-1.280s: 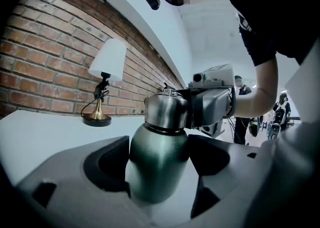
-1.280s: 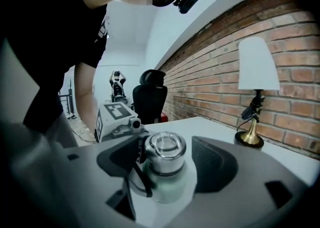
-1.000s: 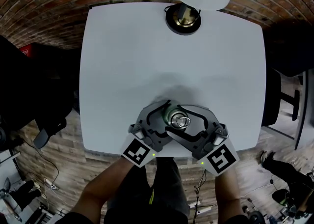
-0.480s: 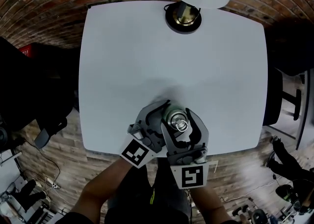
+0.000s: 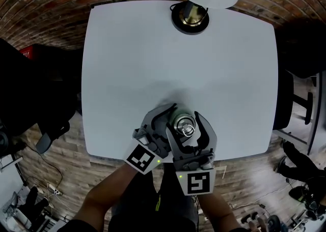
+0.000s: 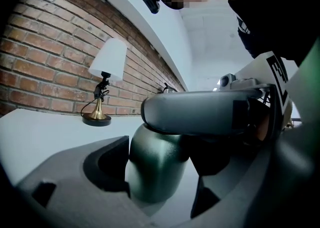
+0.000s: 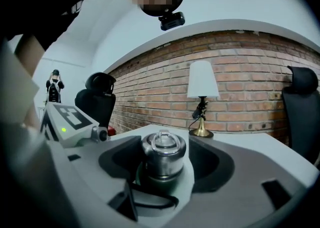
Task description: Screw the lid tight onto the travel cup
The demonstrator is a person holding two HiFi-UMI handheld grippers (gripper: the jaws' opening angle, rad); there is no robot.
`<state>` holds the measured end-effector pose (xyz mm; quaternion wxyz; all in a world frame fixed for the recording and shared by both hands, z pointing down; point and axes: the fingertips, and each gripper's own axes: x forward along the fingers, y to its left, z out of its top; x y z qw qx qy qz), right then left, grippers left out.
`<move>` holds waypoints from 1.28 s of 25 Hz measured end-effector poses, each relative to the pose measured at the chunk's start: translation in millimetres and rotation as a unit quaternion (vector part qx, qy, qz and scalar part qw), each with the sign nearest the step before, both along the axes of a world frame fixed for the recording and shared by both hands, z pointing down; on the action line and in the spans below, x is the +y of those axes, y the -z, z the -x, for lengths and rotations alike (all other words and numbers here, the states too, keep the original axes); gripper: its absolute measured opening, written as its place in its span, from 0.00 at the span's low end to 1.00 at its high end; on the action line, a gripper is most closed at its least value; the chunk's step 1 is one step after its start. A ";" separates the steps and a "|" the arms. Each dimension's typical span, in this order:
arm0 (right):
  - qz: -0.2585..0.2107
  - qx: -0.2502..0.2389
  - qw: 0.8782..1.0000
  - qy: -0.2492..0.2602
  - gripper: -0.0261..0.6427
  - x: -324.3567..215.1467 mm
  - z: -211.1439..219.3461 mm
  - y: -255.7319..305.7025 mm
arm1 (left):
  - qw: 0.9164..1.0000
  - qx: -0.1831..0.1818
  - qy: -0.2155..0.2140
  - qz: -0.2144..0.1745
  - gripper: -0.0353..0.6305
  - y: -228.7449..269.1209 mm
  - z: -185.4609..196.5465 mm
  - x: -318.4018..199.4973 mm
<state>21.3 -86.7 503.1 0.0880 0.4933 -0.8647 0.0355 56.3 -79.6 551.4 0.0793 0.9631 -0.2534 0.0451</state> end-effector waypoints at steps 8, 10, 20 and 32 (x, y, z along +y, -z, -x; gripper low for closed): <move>0.001 0.030 0.999 0.038 0.47 16.3 -7.4 5.3 | 1.000 0.003 -0.002 -0.010 0.58 2.2 0.5 -0.2; 0.006 0.038 0.999 0.032 0.47 20.7 -14.2 7.1 | 1.000 0.004 -0.004 -0.011 0.59 2.2 0.8 -0.6; 0.046 0.054 0.997 0.021 0.47 46.8 -38.1 20.6 | 0.999 -0.023 -0.021 -0.009 0.64 13.7 7.8 7.0; 0.027 0.067 0.997 -0.010 0.45 65.5 -65.2 66.5 | 0.997 -0.053 0.039 0.040 0.64 40.7 50.6 32.2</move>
